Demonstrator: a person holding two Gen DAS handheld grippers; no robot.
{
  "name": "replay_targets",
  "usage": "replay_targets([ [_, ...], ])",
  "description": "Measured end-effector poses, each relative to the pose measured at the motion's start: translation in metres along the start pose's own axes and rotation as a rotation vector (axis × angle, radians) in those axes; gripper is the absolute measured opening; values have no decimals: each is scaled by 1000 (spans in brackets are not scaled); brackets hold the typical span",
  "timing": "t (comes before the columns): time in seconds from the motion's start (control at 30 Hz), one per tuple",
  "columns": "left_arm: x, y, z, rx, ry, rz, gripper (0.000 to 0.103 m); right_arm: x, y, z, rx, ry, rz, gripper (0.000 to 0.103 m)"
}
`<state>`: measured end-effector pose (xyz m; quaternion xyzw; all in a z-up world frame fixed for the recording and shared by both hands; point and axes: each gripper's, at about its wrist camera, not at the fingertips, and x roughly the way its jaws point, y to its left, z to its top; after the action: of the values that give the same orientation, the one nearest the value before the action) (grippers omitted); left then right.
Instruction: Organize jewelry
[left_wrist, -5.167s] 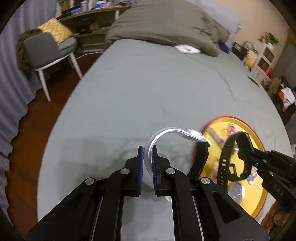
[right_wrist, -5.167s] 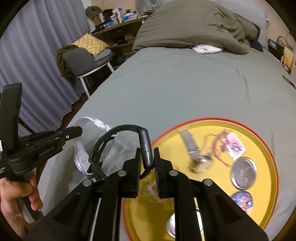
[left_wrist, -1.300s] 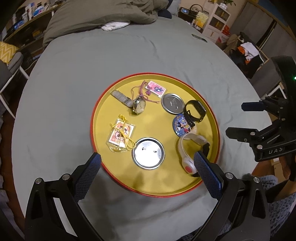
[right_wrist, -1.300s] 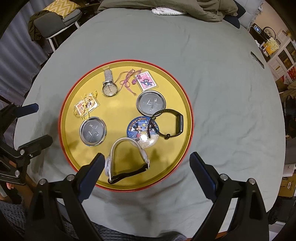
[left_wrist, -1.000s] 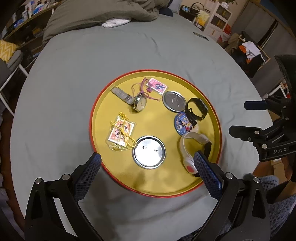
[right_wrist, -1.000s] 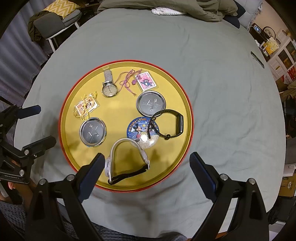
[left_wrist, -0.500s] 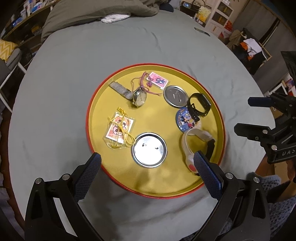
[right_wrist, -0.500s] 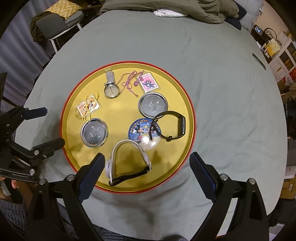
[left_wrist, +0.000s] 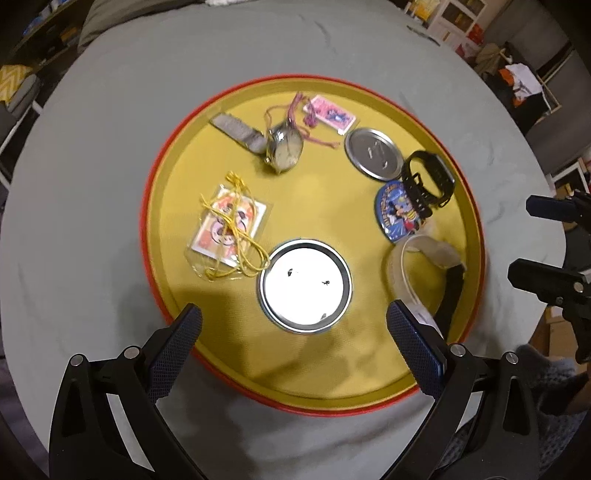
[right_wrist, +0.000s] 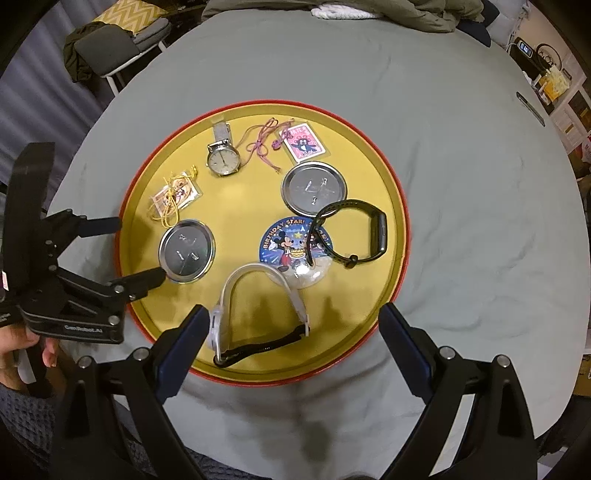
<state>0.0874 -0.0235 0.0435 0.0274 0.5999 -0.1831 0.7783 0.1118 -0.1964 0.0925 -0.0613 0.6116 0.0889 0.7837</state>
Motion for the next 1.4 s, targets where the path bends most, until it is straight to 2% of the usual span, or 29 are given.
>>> replay_targets([
  [0.13, 14, -1, 0, 7, 19, 43, 97, 15, -5, -2, 21, 18, 13, 88],
  [0.37, 36, -2, 1, 4, 55, 49, 97, 35, -14, -6, 52, 9, 72, 88],
  [0.57, 46, -8, -2, 36, 68, 77, 97, 56, -17, -13, 53, 37, 68, 88],
  [0.63, 49, -10, -4, 52, 66, 94, 97, 63, -18, -15, 55, 50, 72, 76],
  [0.67, 49, -11, -5, 60, 64, 101, 97, 67, -19, -16, 60, 63, 81, 64],
  [0.7, 51, -12, -5, 64, 64, 105, 97, 70, -20, -17, 65, 74, 90, 56],
  [0.8, 54, -15, -7, 82, 61, 123, 97, 77, -22, -21, 70, 86, 94, 50],
  [0.93, 59, -26, -10, 125, 46, 167, 98, 81, -19, -23, 61, 94, 83, 47],
  [0.97, 59, -26, -10, 123, 43, 165, 97, 82, -19, -24, 58, 90, 72, 43],
  [1.03, 60, -26, -11, 126, 35, 162, 97, 80, -19, -26, 57, 74, 69, 29],
  [1.07, 60, -26, -11, 128, 32, 161, 97, 80, -20, -26, 62, 72, 85, 18],
  [1.17, 61, -31, -13, 125, 18, 165, 96, 76, -20, -30, 68, 51, 96, 14],
  [1.23, 59, -32, -10, 126, 6, 164, 90, 73, -22, -31, 73, 46, 102, 14],
  [1.3, 51, -27, -6, 120, -8, 166, 71, 68, -27, -32, 75, 37, 97, 14],
  [1.4, 43, -23, -4, 110, -14, 154, 67, 64, -32, -34, 81, 28, 95, 14],
])
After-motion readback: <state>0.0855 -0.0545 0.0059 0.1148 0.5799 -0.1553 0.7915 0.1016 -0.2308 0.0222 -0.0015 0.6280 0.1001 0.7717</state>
